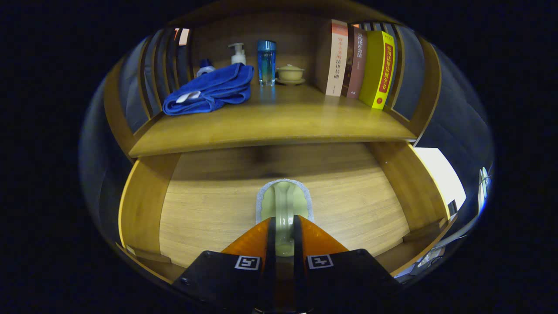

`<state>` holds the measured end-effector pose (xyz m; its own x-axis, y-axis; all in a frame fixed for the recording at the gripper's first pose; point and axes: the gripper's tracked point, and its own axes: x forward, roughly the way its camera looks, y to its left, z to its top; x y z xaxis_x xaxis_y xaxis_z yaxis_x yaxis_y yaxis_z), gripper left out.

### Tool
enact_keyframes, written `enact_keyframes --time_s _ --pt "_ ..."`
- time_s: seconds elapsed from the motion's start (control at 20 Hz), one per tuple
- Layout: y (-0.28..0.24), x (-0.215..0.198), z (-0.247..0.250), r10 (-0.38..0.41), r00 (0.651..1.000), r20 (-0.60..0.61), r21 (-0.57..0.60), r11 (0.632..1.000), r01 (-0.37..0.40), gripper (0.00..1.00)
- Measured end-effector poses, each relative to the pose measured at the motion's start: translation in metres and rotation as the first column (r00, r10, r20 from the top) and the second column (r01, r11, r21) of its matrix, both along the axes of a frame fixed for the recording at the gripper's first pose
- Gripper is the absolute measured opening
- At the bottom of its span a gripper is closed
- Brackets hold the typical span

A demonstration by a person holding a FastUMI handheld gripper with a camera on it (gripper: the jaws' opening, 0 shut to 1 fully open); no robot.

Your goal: Pull open the drawer, take out the items inside it, and place them on the countertop above the cabinet.

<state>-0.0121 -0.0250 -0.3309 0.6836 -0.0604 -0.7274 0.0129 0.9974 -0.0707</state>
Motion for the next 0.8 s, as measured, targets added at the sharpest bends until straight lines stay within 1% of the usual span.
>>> enact_keyframes --time_s 0.4,0.6,0.8 --pt "0.014 -0.011 0.066 0.049 0.997 0.064 0.039 0.998 -0.051 0.26" --pt "0.015 -0.005 0.103 0.072 0.992 0.103 0.023 0.997 -0.075 0.26" --pt "0.010 0.008 0.131 0.072 0.989 0.130 0.011 0.997 -0.074 0.26"
